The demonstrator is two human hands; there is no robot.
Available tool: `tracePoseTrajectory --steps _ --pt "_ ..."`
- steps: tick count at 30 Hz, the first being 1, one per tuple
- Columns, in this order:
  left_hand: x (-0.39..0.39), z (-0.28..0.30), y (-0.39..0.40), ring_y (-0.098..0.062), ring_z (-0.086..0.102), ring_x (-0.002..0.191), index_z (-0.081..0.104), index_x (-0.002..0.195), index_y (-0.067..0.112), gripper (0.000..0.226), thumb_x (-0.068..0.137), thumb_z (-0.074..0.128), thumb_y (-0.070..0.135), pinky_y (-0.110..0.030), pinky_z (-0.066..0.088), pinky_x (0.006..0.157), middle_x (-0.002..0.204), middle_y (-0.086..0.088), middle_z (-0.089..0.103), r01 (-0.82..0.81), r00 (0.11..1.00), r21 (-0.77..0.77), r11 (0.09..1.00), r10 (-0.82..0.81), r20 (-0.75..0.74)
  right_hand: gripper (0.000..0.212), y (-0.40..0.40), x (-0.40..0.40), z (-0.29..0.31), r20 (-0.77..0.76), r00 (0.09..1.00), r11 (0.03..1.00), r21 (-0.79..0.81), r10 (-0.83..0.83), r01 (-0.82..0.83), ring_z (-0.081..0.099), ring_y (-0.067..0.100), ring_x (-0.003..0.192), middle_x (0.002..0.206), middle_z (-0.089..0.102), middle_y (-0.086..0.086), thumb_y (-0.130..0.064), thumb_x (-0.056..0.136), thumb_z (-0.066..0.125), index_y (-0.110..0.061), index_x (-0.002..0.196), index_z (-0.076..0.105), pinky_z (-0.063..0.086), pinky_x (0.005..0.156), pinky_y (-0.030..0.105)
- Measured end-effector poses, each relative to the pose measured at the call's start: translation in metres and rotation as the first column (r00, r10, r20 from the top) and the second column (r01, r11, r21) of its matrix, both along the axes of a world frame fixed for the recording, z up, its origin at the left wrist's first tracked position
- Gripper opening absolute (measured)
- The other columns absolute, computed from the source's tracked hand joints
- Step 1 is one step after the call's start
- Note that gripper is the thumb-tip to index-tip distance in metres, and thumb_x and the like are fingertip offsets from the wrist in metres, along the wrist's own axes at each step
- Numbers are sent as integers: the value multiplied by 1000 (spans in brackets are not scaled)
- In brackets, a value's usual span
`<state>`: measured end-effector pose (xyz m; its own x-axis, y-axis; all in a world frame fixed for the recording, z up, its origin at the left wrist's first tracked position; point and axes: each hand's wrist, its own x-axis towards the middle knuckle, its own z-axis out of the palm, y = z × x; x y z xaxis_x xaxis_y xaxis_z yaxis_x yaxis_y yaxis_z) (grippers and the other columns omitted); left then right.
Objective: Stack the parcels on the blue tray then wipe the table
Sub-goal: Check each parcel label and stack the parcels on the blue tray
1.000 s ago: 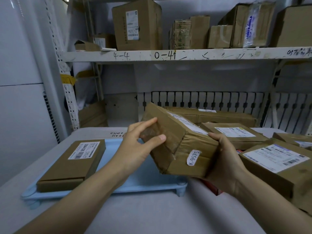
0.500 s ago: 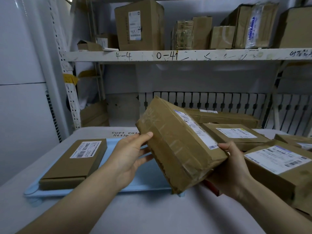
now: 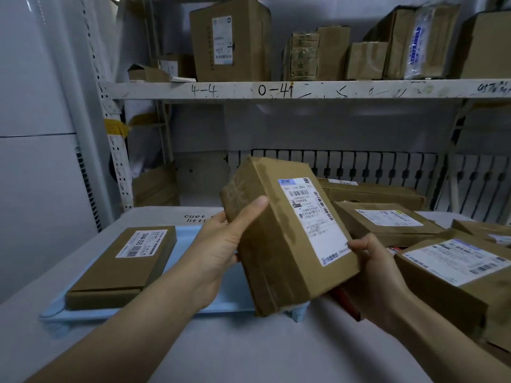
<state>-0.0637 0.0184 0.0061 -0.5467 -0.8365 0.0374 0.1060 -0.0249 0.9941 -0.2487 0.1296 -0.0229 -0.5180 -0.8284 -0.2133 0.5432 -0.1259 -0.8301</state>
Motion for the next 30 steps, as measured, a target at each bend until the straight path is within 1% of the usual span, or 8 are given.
tracePoseTrajectory --steps 3,9,16,18,21,25,28,30 --pt "-2 -1 -2 -16 66 111 54 133 33 106 40 87 70 -44 48 102 114 11 73 22 1000 -55 998 -20 23 35 0 3 1 -94 995 999 11 33 -32 67 32 87 88 77 17 -16 91 38 -1 101 68 47 92 46" --pt "0 -1 -5 -13 68 108 45 137 38 109 39 93 46 -41 50 101 118 8 72 31 999 -174 984 -32 0 44 -4 -2 -5 -171 982 996 50 82 -75 61 36 119 118 72 17 -13 90 35 -4 122 63 38 112 51" --pt "3 4 -3 23 50 109 21 146 45 119 51 94 35 -1 44 80 131 30 48 105 989 -518 849 -33 146 49 -5 -3 -5 -314 949 997 -54 33 -53 63 39 116 119 71 21 2 76 42 0 120 63 46 106 55" --pt "6 2 -6 15 38 128 12 150 46 127 54 94 38 -7 35 98 143 26 38 133 971 -642 755 30 237 43 -5 -3 -8 -350 936 994 -86 28 -62 73 26 99 108 75 17 15 85 37 -1 113 66 61 85 34" --pt "9 -5 -11 4 28 138 3 150 47 131 57 95 36 -20 27 113 150 19 30 150 956 -747 648 99 277 41 -1 -4 -8 -438 899 992 -95 33 -83 74 9 81 91 79 4 22 87 40 -5 101 67 58 67 16" --pt "13 -17 -14 1 35 134 -6 132 67 128 61 93 29 -21 35 110 147 18 32 126 953 -827 548 163 254 34 0 -8 -10 -508 861 996 -81 -19 -26 70 21 104 101 76 11 16 90 49 -7 103 69 55 93 32" --pt "18 -23 -19 -14 44 132 -7 134 68 129 58 93 37 -41 47 105 148 8 34 143 941 -863 484 205 271 34 8 -3 1 -474 880 990 -108 31 -93 73 2 77 78 78 -8 6 97 46 -18 96 70 57 64 16" --pt "20 -26 -26 -17 38 139 4 147 48 126 59 93 35 -48 43 110 154 4 28 141 945 -931 336 235 228 34 8 -3 6 -351 935 989 -114 50 -95 73 13 75 79 78 -1 -7 100 41 -15 91 72 58 64 25"
